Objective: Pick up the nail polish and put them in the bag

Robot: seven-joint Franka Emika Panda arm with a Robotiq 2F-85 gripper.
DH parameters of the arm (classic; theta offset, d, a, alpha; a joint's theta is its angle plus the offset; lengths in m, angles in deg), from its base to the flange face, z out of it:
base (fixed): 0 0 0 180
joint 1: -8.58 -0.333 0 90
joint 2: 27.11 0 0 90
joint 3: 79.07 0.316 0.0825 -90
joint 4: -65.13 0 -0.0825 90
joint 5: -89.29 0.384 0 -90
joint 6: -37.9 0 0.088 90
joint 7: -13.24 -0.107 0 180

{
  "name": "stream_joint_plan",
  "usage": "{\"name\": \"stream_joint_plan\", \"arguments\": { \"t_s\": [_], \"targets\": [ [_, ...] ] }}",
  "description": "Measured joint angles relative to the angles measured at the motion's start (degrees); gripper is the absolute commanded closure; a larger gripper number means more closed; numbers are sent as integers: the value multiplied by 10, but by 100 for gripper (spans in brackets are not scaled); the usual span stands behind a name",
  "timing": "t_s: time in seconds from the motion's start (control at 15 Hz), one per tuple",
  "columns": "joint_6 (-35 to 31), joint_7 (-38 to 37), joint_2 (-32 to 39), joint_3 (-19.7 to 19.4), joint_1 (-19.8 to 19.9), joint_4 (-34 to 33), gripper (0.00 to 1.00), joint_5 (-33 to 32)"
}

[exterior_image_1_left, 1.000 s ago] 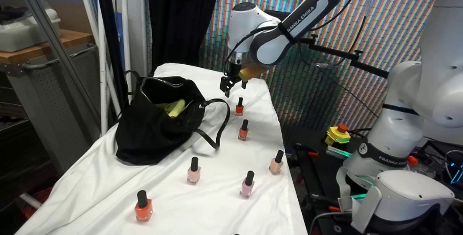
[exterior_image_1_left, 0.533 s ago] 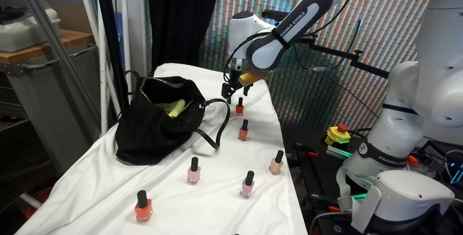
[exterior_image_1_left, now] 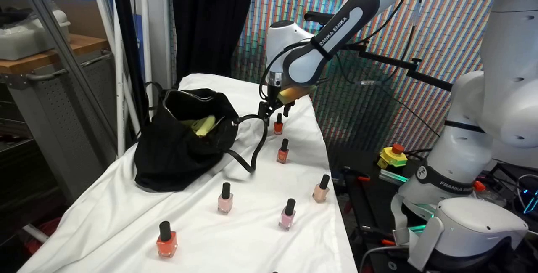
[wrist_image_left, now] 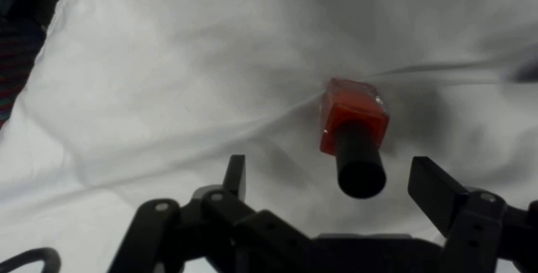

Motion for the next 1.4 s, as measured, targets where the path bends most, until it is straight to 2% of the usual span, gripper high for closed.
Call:
{"name": "stream_joint_plan", "arguments": {
  "t_s": [1.4],
  "targets": [
    [-26,57,14,-7,3,16,0,67]
  ]
}}
